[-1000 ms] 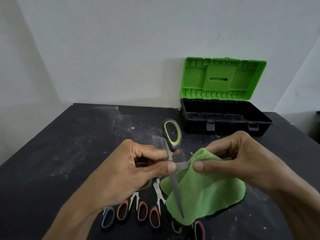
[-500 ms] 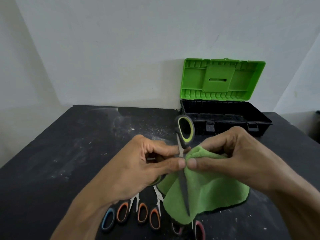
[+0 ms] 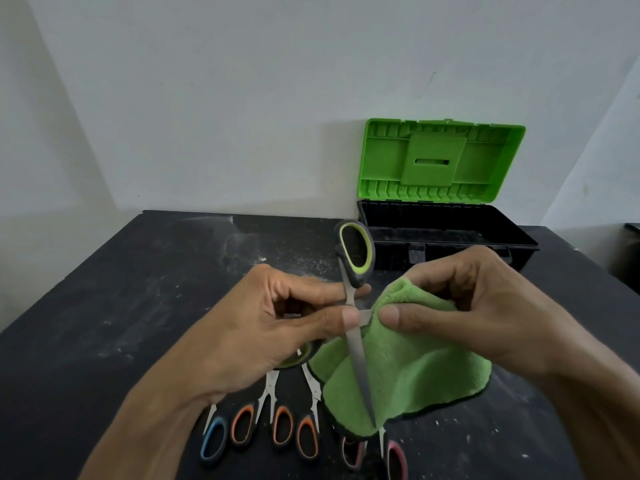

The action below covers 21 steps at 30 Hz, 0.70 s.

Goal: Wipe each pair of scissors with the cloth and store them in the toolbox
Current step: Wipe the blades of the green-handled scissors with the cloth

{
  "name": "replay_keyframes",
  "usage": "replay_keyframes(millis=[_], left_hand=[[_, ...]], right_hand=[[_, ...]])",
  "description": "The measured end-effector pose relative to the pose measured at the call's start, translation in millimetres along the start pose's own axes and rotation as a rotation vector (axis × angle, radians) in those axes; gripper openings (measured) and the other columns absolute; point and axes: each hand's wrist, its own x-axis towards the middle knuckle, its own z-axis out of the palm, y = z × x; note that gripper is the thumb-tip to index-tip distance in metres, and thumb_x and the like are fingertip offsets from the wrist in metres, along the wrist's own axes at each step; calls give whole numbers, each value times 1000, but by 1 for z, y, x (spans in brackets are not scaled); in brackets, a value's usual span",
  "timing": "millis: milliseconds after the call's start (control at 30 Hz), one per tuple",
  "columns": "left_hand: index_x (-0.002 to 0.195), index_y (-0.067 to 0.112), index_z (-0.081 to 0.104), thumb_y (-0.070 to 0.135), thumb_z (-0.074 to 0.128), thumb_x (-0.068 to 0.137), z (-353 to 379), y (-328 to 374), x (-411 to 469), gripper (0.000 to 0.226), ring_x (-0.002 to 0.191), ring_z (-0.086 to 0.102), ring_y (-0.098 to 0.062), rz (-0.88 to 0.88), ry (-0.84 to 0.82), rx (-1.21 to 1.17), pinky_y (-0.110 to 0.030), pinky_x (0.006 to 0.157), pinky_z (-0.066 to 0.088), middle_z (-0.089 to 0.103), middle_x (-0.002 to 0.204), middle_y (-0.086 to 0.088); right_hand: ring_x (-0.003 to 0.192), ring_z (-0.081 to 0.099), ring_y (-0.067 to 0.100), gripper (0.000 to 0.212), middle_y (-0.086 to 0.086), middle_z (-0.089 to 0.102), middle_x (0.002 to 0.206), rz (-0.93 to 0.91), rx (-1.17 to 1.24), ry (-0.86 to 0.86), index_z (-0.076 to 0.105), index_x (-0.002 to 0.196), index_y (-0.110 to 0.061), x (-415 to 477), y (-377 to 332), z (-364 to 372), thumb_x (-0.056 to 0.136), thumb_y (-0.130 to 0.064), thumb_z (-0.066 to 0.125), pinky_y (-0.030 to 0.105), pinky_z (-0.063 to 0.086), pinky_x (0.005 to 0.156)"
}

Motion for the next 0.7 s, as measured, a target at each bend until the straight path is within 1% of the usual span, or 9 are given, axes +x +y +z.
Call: replay_keyframes(millis=[67,133,267,333,433,500,600,633,700], left_hand=[[109,16,77,20,73,80,-3,-2,-1,30,112,68,-23,-10,14,2,-34,98,54,74,115,9],[106,15,78,20,73,79,-5,-4,-2,29,113,67,-24,-27,41,-2,-35,97,53,74,115,11],[104,20,79,26,74,76,-4,-1,-2,29,116,63,-37,-29,67,-9,-53,101,49,74,115,13],[104,25,79,29,75,76,-1,2,0,29,117,61,-41,-19,71,-14,-58,101,46,75,115,4],[107,30,78,33,76,77,2,5,1,30,122,49,-56,-25,73,-14,-72,103,34,71,116,-21],[107,27,78,31,76,77,-2,4,-1,31,120,52,-55,-36,76,-13,-69,104,37,73,115,-15],[106,21,78,28,75,77,-9,0,-4,30,125,53,-44,-49,80,0,-63,109,37,75,115,5],[106,22,78,29,74,77,-11,0,-5,30,126,51,-45,-54,79,13,-60,109,38,74,116,10],[107,24,78,30,74,78,-13,-1,-6,30,128,49,-46,-58,72,15,-48,106,42,73,117,13]], right_hand=[[76,80,24,15,7,83,83,29,25,1,87,87,-20,0,1,-4,77,-31,82,29,63,70],[75,80,25,17,8,83,83,47,38,12,87,86,-20,0,2,-7,75,-31,82,29,62,68],[75,80,22,17,7,83,83,40,56,12,87,87,-20,0,1,-7,74,-31,83,25,61,66],[80,81,24,17,7,84,85,26,52,6,87,89,-21,2,-1,-4,75,-31,83,30,64,72],[82,80,23,18,7,83,86,14,35,0,87,90,-22,4,-2,-1,77,-32,82,31,63,76],[82,81,25,17,8,84,86,41,42,-19,87,89,-19,5,-1,-4,76,-30,82,33,65,76],[84,82,29,19,9,84,87,63,14,12,88,89,-20,1,3,-14,75,-31,83,48,67,82],[85,82,30,18,9,84,88,58,6,25,88,89,-20,0,4,-17,75,-30,83,49,67,83],[88,82,26,17,6,85,90,28,18,46,88,90,-20,-2,4,-22,76,-26,82,44,67,84]])
